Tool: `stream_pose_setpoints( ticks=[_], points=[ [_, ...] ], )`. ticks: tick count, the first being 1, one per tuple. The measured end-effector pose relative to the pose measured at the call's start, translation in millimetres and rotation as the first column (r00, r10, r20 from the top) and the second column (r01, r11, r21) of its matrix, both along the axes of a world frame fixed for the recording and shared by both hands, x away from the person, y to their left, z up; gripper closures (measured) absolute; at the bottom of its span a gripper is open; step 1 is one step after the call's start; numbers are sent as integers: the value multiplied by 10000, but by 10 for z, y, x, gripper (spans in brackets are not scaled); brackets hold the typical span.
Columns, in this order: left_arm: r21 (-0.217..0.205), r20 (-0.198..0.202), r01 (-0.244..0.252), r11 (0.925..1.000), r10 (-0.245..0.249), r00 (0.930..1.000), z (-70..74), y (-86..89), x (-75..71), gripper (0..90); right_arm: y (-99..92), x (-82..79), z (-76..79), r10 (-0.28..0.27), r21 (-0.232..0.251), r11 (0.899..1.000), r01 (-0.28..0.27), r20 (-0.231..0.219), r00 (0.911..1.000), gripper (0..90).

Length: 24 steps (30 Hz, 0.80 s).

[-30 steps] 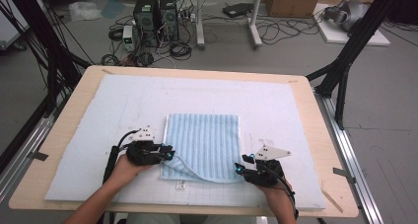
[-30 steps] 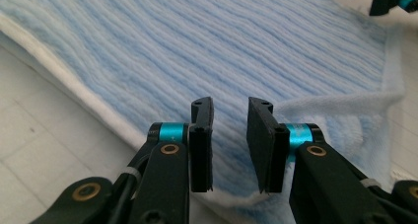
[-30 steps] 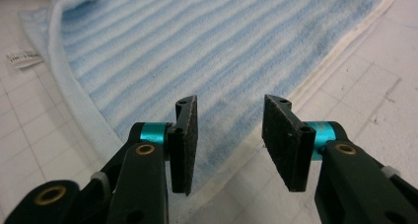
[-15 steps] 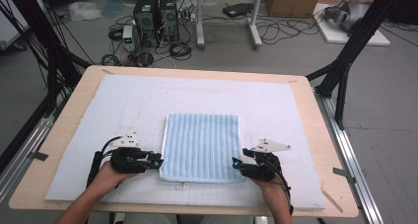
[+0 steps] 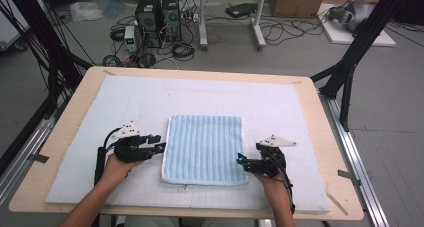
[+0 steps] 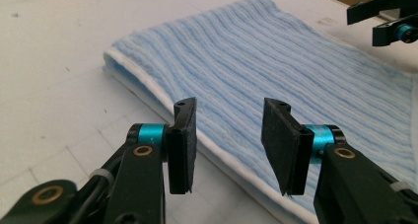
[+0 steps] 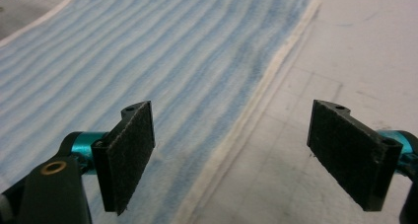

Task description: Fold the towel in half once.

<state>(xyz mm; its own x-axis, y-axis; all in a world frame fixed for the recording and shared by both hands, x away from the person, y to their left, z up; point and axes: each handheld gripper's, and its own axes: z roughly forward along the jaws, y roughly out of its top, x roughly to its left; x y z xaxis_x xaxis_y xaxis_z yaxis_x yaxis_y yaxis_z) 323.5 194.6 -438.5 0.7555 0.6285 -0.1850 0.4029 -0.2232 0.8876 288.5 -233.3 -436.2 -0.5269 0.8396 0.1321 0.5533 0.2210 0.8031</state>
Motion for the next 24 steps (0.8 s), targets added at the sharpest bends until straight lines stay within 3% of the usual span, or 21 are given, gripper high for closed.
stream_pose_setpoints(
  ticks=[3,5,7,11,16,21,24],
  points=[
    [103,208,-111,9999,109,9997,26,-26,56,573,-29,34,36,-125,2,9999,125,46,9999,175],
    [-67,274,-323,9995,324,9991,60,-21,101,563,-40,57,51,-149,-6,9999,149,152,9998,164],
    [-291,268,-561,9980,569,9980,82,-9,158,517,-48,110,67,-92,-130,9999,94,124,9999,108],
    [-304,168,-762,9966,768,9969,101,-25,277,452,-64,180,94,354,-339,9989,-338,487,9982,107],
    [-320,133,-1169,9926,1174,9930,83,-48,423,414,-72,255,102,309,-458,9986,-281,615,9976,108],
    [391,42,-1926,9805,1926,9813,27,-129,581,389,-81,289,86,269,-607,9979,-237,533,9982,109],
    [1002,-151,-1912,9764,1937,9810,-51,-166,647,425,-80,296,74,290,-639,9976,-269,332,9990,189]
  ],
)
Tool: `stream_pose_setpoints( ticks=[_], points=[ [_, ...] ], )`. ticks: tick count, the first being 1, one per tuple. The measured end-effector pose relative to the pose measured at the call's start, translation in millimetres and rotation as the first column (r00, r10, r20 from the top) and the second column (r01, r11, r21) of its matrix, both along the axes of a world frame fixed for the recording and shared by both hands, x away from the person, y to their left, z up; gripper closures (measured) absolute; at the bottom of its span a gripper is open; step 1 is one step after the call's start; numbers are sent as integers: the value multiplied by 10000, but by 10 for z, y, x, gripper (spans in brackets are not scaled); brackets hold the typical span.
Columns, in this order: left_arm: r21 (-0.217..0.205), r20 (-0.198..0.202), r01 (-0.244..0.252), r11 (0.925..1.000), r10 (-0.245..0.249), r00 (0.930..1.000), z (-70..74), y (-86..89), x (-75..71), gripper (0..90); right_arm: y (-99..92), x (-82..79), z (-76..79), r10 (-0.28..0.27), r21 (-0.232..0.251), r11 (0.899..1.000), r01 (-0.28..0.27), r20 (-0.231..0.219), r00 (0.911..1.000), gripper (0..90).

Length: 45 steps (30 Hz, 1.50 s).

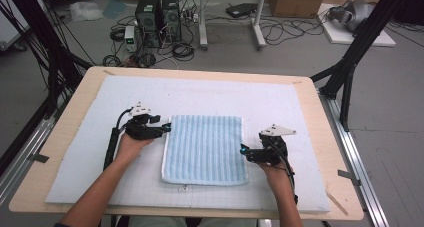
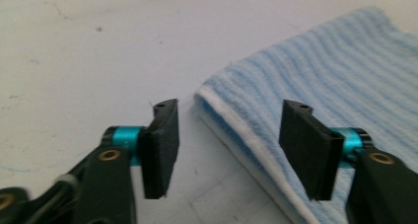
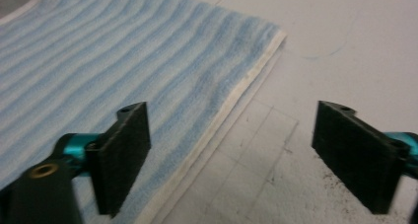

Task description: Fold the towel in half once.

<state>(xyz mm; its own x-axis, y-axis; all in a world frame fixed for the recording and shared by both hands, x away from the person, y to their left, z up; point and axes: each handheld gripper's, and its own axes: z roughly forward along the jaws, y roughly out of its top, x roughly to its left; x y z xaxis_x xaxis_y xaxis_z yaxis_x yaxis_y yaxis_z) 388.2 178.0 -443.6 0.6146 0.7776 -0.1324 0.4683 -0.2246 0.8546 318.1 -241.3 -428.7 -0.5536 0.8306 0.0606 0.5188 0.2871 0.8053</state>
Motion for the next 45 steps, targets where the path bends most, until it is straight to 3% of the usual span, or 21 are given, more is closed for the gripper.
stream_pose_setpoints(
  ticks=[4,6,8,9,13,15,17,20,21,24,26,29,31,34,38,40,44,45],
  points=[
    [313,-140,65,9995,-60,9999,-55,-44,43,617,19,-23,-1,105,-228,9997,-107,-91,9999,356],
    [296,53,111,9995,-112,9999,-48,-72,66,662,17,-19,0,-11,-306,9995,10,-45,10000,392],
    [707,160,97,9974,-108,9998,-44,-127,109,719,8,-2,-9,-170,-249,9995,170,2,9999,408],
    [862,267,33,9963,-56,9996,-53,-146,122,724,4,7,-13,-180,-205,9996,179,-30,9998,409],
    [1690,80,-484,9844,478,9988,-66,-218,198,742,14,31,-31,-199,-265,9995,197,-78,9998,413],
    [1822,112,-661,9810,651,9978,-72,-236,211,738,25,42,-33,-156,-299,9994,156,9,9999,477],
    [1748,108,-723,9820,715,9974,-66,-223,211,736,37,71,-33,-147,-309,9994,151,152,9998,541],
    [679,-152,-712,9952,724,9973,-31,-171,196,703,74,133,-33,-151,-423,9990,158,173,9997,630],
    [475,-64,-682,9965,686,9976,-12,-156,180,697,88,157,-33,-140,-457,9988,147,150,9998,645],
    [541,409,-427,9976,405,9983,27,-177,143,698,134,249,-50,-55,-422,9991,59,115,9999,679],
    [194,608,43,9998,-54,9981,39,-208,126,724,188,325,-72,1,-341,9994,-4,-80,10000,710],
    [733,581,292,9969,-335,9977,-4,-284,126,809,280,428,-111,130,-501,9986,-145,-301,9995,732],
    [1028,283,211,9945,-241,9993,-58,-311,152,849,327,489,-142,-29,-956,9954,-11,-420,9991,748],
    [1601,-45,-113,9870,121,9999,-69,-353,199,864,334,539,-160,-336,-1125,9932,287,-419,9986,758],
    [2107,355,-516,9762,451,9983,-72,-394,245,864,301,553,-168,-721,-1042,9923,670,-458,9963,709],
    [2043,327,-579,9772,523,9981,-69,-385,246,851,272,540,-159,-737,-945,9931,692,-444,9963,698],
    [1544,183,-543,9865,521,9985,-46,-292,248,677,189,483,-101,-621,-634,9961,608,-193,9979,647],
    [1213,32,-569,9910,570,9984,-34,-253,246,640,172,457,-84,-580,-522,9970,575,-79,9983,638]
  ],
)
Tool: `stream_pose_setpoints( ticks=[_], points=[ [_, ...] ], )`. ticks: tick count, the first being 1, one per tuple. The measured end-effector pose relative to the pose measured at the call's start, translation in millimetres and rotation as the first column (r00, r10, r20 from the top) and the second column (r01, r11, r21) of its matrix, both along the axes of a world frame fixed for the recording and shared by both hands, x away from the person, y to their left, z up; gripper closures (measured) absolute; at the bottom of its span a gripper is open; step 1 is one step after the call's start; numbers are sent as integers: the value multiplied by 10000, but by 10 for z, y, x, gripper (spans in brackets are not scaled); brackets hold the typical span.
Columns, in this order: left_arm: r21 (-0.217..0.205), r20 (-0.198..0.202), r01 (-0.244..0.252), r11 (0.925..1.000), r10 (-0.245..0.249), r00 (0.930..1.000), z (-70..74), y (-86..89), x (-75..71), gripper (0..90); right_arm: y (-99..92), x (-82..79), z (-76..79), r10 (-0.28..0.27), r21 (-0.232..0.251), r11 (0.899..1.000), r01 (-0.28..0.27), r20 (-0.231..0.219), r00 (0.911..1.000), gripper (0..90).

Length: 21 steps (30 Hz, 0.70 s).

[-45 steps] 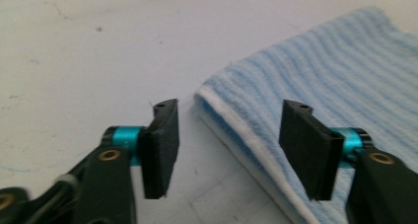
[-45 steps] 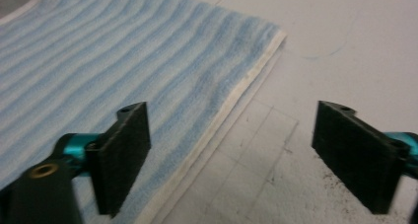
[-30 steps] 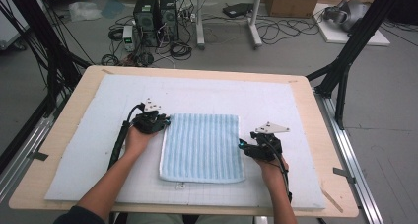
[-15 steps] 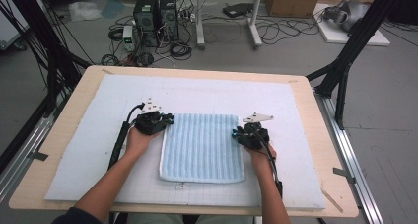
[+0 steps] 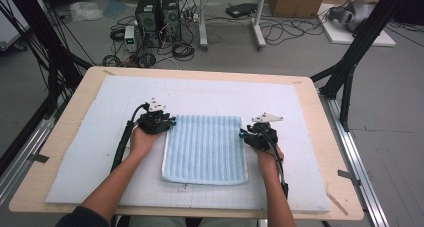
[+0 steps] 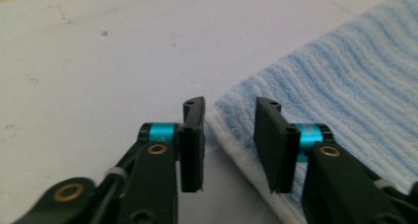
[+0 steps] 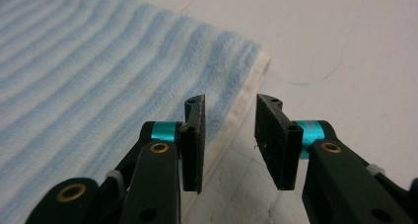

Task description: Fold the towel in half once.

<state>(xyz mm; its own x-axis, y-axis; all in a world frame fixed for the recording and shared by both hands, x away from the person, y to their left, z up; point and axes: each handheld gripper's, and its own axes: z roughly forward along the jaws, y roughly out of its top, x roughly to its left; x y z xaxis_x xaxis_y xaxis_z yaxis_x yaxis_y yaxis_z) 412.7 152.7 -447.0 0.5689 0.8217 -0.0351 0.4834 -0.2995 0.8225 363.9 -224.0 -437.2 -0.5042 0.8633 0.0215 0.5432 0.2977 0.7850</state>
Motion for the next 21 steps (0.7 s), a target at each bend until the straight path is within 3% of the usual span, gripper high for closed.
stream_pose_setpoints(
  ticks=[1,5,8,13,18,21],
  points=[
    [-586,-114,37,9983,-44,9999,16,47,-10,620,-17,-25,15,63,66,10000,-64,108,9999,618],
    [-1520,217,719,9858,-694,9974,68,180,-90,565,-89,-124,48,258,341,9990,-271,397,9989,516],
    [-1923,379,1078,9754,-1024,9940,94,250,-151,505,-145,-190,73,344,453,9983,-367,509,9981,441],
    [-2263,896,1639,9602,-1470,9851,164,309,-294,372,-228,-308,155,542,521,9968,-603,1110,9923,300],
    [-2761,1240,1706,9459,-1410,9822,214,383,-411,192,-304,-439,193,421,629,9967,-512,1372,9896,123],
    [-2924,1350,1780,9396,-1437,9804,234,417,-469,187,-360,-498,188,411,595,9970,-500,1434,9888,118]
  ],
)
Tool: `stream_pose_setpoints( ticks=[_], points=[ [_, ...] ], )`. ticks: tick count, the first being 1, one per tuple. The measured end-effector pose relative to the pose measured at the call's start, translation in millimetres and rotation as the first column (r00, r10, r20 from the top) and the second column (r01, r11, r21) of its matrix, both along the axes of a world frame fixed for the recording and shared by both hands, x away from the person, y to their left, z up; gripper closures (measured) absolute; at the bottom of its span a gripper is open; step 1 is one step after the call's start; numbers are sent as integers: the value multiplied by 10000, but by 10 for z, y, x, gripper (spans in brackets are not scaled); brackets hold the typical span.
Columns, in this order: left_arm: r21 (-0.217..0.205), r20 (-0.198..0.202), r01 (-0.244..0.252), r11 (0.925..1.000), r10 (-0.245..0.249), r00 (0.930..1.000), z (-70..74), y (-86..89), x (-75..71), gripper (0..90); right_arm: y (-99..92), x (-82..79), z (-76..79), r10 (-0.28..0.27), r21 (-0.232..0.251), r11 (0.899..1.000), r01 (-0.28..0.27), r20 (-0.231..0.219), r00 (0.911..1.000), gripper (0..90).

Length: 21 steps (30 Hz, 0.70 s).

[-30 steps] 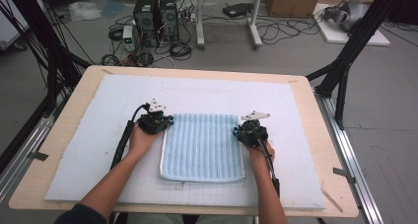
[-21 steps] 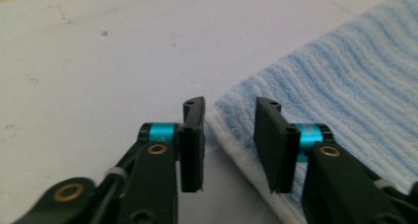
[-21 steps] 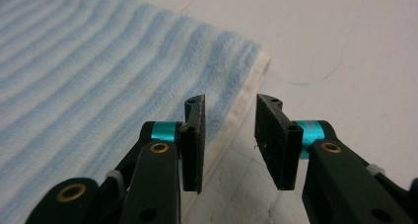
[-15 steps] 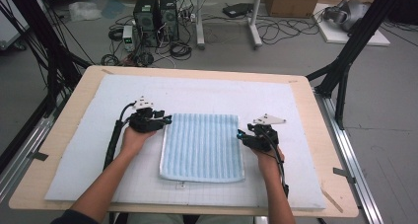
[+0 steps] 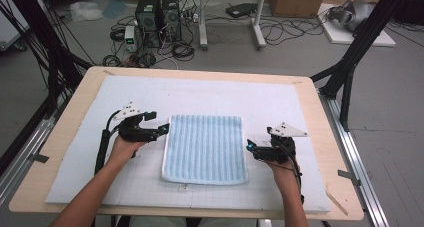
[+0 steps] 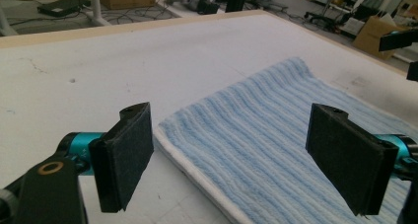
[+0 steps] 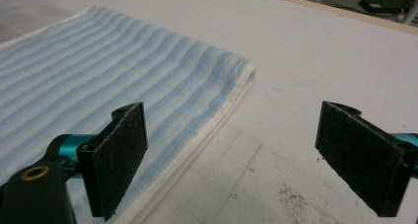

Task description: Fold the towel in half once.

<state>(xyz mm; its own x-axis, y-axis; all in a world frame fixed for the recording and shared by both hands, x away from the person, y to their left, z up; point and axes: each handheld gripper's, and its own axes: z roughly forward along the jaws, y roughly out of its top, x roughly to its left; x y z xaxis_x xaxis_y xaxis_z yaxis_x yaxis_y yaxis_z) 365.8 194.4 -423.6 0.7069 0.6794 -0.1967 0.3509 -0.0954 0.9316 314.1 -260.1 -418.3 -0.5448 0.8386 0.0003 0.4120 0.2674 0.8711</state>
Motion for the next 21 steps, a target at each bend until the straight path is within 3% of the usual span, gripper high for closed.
stream_pose_setpoints(
  ticks=[10,21],
  points=[
    [-3,237,-42,10000,42,9997,20,28,-82,195,-50,-24,38,-190,109,9998,185,501,9986,117],
    [-177,143,-330,9993,333,9993,34,98,-74,206,-81,-15,38,-405,142,9991,399,477,9980,117]
  ],
)
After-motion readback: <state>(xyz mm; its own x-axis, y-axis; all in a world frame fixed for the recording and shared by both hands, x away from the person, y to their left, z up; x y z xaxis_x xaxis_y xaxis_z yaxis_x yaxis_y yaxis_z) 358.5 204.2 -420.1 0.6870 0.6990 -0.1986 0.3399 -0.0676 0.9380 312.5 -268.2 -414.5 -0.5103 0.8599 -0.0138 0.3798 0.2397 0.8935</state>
